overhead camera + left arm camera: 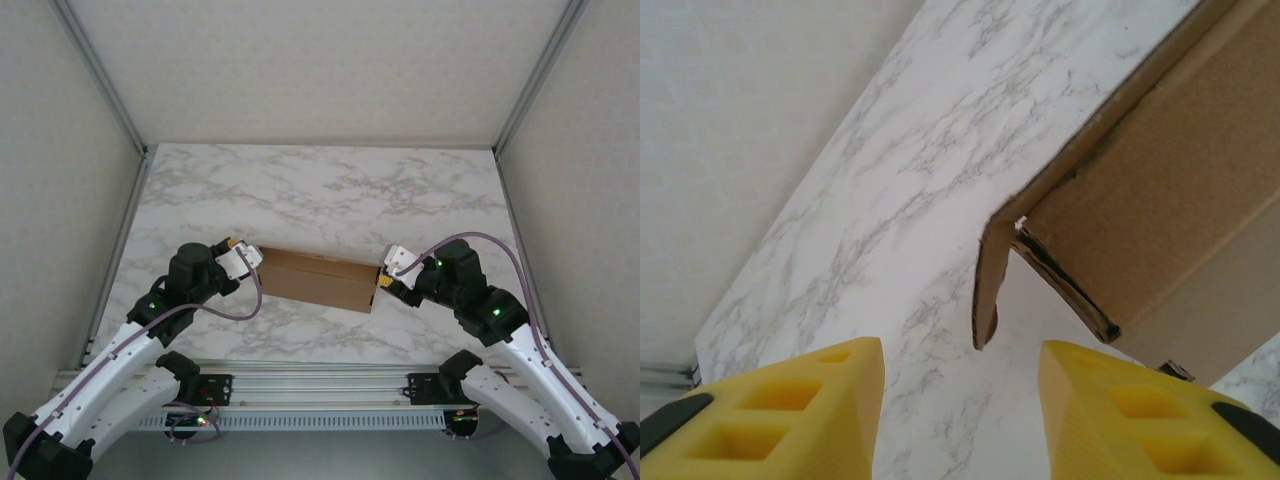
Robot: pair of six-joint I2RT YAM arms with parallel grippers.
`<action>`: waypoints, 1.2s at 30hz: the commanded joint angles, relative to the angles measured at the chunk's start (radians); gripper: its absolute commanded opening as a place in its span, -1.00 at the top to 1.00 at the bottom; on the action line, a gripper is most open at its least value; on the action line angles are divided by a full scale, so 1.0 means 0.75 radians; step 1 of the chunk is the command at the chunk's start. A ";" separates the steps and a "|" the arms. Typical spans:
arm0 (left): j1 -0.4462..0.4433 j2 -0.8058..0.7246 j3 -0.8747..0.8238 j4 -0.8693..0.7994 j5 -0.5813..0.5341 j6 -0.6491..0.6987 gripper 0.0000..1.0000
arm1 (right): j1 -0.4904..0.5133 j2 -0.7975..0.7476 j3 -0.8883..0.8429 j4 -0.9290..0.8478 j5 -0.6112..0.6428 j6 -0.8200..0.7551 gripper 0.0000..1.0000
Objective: Fold the paper box
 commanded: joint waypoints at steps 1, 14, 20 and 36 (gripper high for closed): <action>0.015 0.025 0.058 0.037 0.049 0.007 0.12 | 0.016 0.000 0.022 -0.010 0.047 0.016 0.20; 0.015 0.124 0.093 0.076 0.099 -0.007 0.30 | 0.022 0.019 0.029 -0.019 0.069 0.015 0.24; 0.015 0.144 0.073 0.114 0.084 -0.011 0.43 | 0.025 0.064 0.053 -0.031 0.114 0.012 0.26; 0.017 0.162 0.036 0.155 0.086 -0.037 0.67 | 0.043 0.157 0.055 -0.021 0.169 -0.007 0.25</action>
